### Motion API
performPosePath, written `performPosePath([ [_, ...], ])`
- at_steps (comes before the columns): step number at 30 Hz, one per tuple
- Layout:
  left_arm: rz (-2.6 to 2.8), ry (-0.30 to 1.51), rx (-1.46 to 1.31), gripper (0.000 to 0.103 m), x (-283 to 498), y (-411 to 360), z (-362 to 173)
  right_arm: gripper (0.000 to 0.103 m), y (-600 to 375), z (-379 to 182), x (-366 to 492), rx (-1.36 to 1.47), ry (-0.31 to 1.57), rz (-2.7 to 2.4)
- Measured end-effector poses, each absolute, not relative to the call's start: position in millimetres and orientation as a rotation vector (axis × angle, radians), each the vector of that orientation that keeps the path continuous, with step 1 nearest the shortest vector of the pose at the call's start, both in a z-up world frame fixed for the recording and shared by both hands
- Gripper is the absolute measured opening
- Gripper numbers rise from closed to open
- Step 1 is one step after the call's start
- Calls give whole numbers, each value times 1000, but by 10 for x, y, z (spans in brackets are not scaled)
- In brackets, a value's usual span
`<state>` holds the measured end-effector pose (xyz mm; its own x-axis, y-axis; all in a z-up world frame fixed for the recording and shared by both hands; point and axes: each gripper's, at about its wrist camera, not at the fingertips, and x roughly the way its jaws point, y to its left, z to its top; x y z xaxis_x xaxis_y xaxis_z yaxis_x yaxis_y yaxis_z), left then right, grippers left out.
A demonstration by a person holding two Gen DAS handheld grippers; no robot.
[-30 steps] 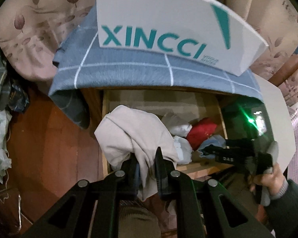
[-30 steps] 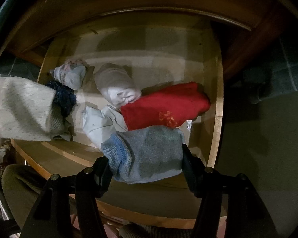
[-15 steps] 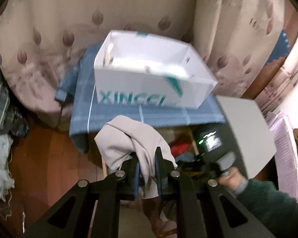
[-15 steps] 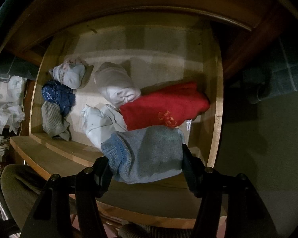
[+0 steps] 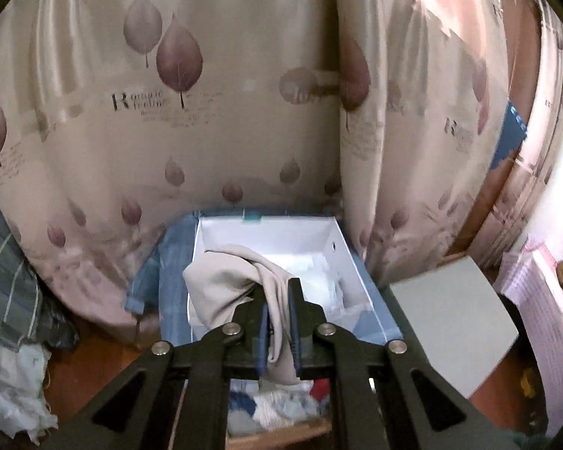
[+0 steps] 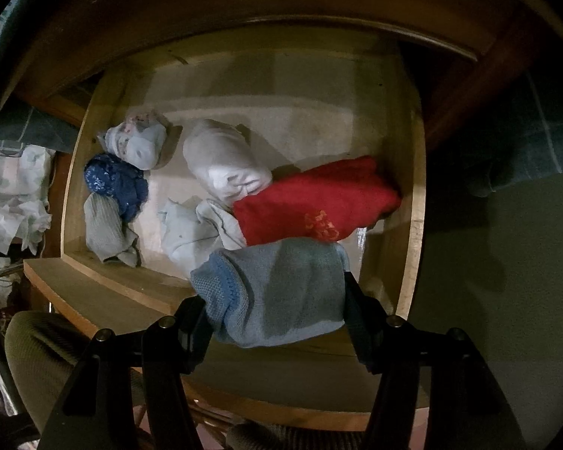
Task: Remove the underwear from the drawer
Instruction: 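Lift the beige cloth with the left tool up over the white shoe box, then lower the beige cloth into the box and open the left tool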
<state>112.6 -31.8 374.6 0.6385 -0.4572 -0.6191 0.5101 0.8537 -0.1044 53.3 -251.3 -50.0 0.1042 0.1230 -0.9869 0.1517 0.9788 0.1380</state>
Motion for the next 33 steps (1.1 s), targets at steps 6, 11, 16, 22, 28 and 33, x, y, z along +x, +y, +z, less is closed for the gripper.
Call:
performPosePath([
  [6,-505,690,101,9,1779,-702,3647,58,-2558,-486,529,260,1457,-18],
  [11,-496,749,75,9,2253,-881,3256,58,-2595,-495,523,290,1454,-11],
  [16,-454,796,38,9,2579,-896,2824,58,-2593,-499,536,299,1455,2],
  [22,-375,886,47,9,2771,-793,2301,58,-2595,-508,543,304,1461,14],
  [28,-343,966,83,9,2750,-717,1900,58,-2588,-513,541,303,1460,15],
  [33,-328,1008,108,9,2671,-693,1712,58,-2583,-518,544,293,1465,10],
])
